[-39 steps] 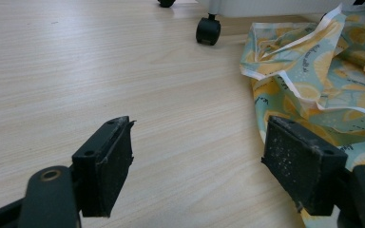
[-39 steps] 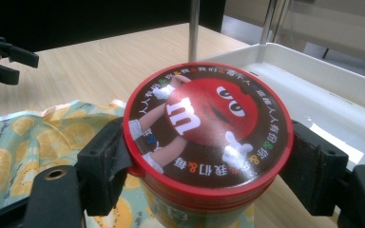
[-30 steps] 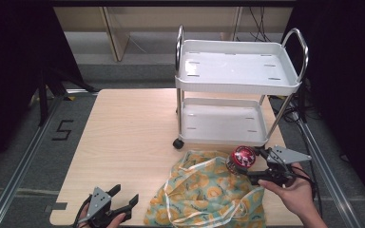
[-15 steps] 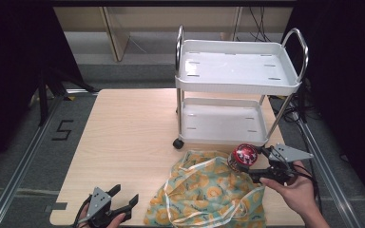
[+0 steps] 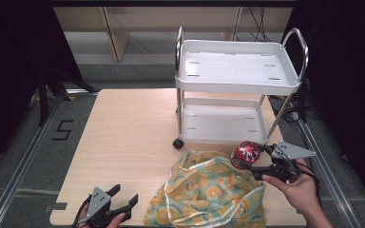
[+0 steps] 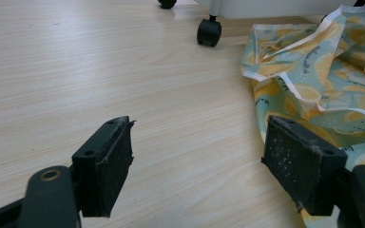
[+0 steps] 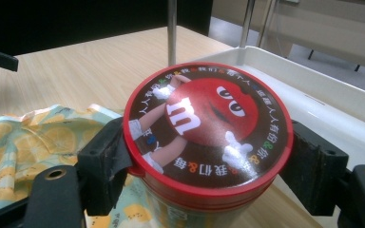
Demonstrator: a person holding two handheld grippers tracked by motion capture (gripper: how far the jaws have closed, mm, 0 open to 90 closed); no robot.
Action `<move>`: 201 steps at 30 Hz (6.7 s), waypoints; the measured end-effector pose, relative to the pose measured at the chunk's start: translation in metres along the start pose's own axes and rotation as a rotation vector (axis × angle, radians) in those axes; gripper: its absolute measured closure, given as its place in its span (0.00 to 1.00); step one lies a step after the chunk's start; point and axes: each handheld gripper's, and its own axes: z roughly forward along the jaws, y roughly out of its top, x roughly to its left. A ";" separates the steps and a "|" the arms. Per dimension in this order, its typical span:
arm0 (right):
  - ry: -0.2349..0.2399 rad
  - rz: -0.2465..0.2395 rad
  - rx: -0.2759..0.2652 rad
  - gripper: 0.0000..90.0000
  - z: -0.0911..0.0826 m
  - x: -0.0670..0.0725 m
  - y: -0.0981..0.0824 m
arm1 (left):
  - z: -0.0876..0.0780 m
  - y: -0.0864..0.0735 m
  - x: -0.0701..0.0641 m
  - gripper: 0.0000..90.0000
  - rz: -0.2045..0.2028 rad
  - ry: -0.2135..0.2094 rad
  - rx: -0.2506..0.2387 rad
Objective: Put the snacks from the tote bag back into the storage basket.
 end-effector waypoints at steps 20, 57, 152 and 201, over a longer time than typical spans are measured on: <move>-0.028 -0.027 -0.012 0.29 -0.001 -0.008 0.003 | 0.002 0.000 0.002 0.27 0.017 -0.020 -0.023; -0.053 -0.016 0.002 0.29 0.004 -0.022 0.005 | 0.001 0.000 0.001 0.27 -0.002 -0.012 -0.025; -0.022 -0.049 -0.010 0.29 0.053 -0.017 0.039 | -0.001 0.000 0.001 0.27 -0.021 0.006 -0.013; -0.015 -0.076 0.025 0.29 0.075 -0.024 0.047 | 0.000 0.000 0.003 0.27 -0.009 -0.004 -0.019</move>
